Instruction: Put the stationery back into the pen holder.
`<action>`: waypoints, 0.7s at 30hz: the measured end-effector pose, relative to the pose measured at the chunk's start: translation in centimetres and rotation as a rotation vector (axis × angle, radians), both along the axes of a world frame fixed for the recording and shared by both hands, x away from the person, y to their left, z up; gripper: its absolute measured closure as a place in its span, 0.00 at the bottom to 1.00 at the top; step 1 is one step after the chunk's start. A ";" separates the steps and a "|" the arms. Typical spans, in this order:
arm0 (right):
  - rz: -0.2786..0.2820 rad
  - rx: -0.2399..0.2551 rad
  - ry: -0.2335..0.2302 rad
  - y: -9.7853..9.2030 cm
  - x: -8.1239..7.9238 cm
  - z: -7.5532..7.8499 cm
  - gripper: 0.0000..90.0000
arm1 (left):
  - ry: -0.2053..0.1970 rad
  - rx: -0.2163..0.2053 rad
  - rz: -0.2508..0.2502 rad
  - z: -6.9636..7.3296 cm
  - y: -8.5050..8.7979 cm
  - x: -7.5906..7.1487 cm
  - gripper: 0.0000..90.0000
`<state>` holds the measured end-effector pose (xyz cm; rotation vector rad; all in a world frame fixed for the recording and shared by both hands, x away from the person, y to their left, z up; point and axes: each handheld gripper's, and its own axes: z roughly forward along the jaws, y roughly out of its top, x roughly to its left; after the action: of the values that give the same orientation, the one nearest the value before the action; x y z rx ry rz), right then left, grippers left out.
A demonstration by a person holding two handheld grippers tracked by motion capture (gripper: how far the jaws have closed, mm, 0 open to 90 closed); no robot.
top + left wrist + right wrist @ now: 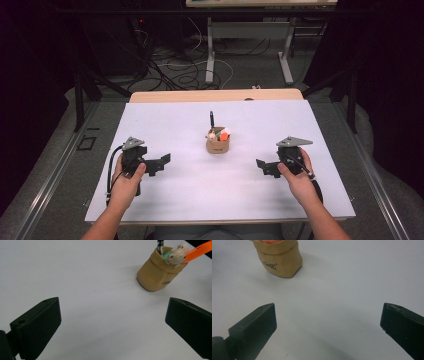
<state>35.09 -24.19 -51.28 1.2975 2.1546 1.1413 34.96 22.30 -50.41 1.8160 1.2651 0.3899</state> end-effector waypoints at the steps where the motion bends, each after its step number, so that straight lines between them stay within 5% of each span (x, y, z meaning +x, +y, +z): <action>1: -0.010 -0.003 -0.003 -0.2 0.1 -0.1 0.01 | 0.001 0.000 0.008 -0.2 0.2 0.0 0.00; 21: -0.110 -0.019 0.006 -3.3 1.1 -1.3 0.01 | 0.034 -0.004 0.077 -2.4 2.8 1.2 0.01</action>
<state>36.23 -27.45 -52.59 1.3942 2.0659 1.0717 36.12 25.11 -52.85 1.7816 1.3615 0.4002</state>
